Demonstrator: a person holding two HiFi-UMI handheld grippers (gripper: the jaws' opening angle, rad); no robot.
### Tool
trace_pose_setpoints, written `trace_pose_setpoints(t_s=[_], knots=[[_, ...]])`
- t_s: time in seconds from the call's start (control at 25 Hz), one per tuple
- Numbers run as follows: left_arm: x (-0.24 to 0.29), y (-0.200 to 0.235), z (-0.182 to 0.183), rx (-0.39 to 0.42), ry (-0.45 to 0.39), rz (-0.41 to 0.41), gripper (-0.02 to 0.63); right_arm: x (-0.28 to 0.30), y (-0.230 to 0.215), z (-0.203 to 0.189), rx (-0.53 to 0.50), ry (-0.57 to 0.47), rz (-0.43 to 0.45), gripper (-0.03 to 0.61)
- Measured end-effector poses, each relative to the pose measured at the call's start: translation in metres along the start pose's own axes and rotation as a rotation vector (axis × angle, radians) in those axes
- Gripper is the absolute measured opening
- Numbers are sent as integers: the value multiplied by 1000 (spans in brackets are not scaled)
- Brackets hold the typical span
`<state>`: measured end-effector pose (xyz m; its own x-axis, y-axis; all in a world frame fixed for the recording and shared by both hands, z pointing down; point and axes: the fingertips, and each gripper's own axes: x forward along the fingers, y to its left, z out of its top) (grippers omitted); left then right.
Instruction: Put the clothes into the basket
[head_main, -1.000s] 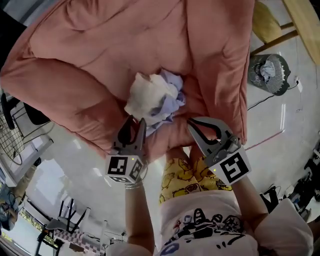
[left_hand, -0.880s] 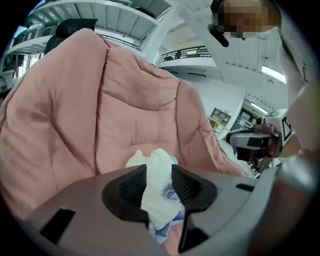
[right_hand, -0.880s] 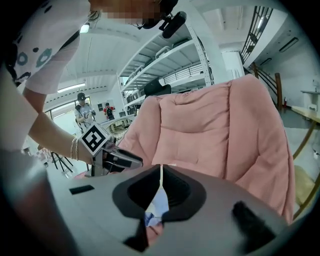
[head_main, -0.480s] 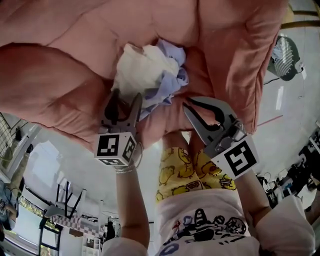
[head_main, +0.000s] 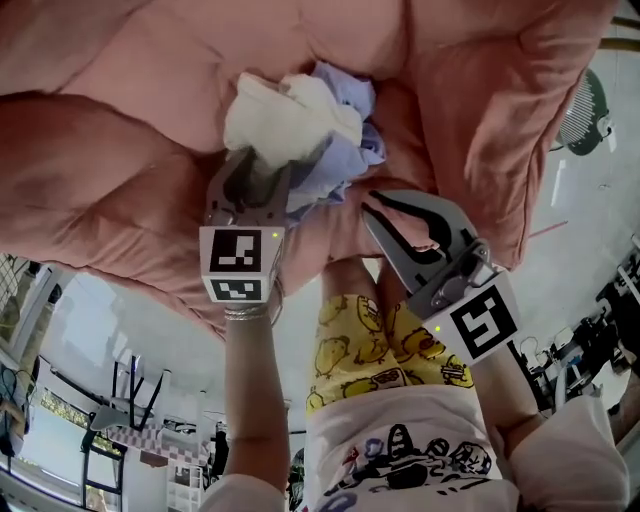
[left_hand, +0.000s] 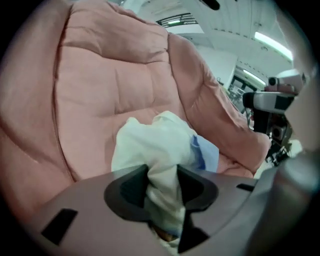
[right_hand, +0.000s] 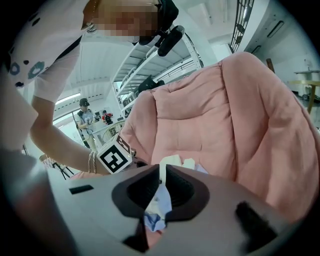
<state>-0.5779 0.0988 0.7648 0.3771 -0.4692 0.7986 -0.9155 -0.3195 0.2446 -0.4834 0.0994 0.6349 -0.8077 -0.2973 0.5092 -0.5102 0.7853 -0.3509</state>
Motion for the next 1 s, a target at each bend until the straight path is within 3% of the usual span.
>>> trace_pose_setpoints(t_s=[0.04,0.12,0.48,1.0], knots=[[-1,-1,2,31,5,1,121,-1,0,-1,7,-1,-3,31],[-6,-5,5,42,2,-12,78,-5,1,-2,12,1,-7,31],[-53,-37,27,23,-32,-46,67,-32,-6,35,-33,-49,-55,31],[-156,-87,65,112,-85,-71,67,-99,24,117,-109,-189,-126,31]])
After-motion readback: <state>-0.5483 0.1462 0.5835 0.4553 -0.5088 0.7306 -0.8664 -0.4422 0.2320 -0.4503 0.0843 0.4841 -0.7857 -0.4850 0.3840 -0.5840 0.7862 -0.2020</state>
